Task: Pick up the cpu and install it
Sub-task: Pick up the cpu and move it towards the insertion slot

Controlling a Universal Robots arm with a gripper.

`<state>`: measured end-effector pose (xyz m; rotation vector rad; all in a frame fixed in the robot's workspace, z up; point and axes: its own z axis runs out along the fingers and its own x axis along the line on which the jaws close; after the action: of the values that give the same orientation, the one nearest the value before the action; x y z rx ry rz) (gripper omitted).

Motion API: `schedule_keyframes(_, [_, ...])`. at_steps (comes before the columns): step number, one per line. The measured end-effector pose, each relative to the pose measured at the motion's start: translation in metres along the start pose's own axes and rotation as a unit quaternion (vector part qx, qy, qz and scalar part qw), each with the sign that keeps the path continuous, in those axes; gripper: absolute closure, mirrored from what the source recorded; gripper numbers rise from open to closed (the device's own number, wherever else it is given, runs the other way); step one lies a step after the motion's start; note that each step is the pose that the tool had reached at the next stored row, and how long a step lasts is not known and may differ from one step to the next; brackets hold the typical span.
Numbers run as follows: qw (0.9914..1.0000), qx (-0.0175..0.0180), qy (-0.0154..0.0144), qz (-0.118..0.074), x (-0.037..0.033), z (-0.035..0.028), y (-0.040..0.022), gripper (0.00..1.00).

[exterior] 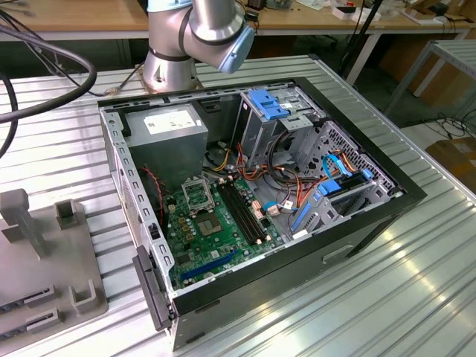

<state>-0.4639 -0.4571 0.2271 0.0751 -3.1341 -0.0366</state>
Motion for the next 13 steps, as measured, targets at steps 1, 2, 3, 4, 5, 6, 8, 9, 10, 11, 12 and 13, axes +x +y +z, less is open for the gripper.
schedule_keyframes(1, [1.00000, 0.0000, -0.0001, 0.000, 0.0000, -0.0005, 0.0000, 0.53])
schedule_keyframes(2, [1.00000, -0.0001, -0.0001, 0.000, 0.0000, -0.0010, 0.0001, 0.53])
schedule_keyframes(3, [1.00000, 0.0000, -0.0001, 0.000, 0.0000, -0.0018, 0.0000, 0.53])
schedule_keyframes(4, [1.00000, 0.0000, 0.0000, 0.000, 0.0000, -0.0029, 0.0001, 0.53])
schedule_keyframes(5, [1.00000, 0.0000, 0.0000, 0.000, 0.0000, -0.0039, 0.0001, 0.53])
schedule_keyframes(6, [1.00000, 0.0000, 0.0000, 0.000, 0.0000, -0.0049, 0.0001, 0.53])
schedule_keyframes(8, [1.00000, -0.0001, 0.0000, 0.000, 0.0000, -0.0067, 0.0002, 0.53])
schedule_keyframes(9, [1.00000, 0.0000, 0.0000, 0.000, 0.0000, -0.0078, 0.0002, 0.53])
schedule_keyframes(10, [1.00000, -0.0001, 0.0000, 0.000, 0.0000, -0.0090, 0.0002, 0.53])
schedule_keyframes(11, [1.00000, -0.0001, 0.0000, 0.000, 0.0000, -0.0103, 0.0003, 0.53])
schedule_keyframes(12, [1.00000, -0.0001, 0.0000, 0.000, 0.0000, -0.0116, 0.0003, 0.53])
schedule_keyframes(13, [1.00000, -0.0001, 0.0001, 0.000, 0.0000, -0.0128, 0.0003, 0.53])
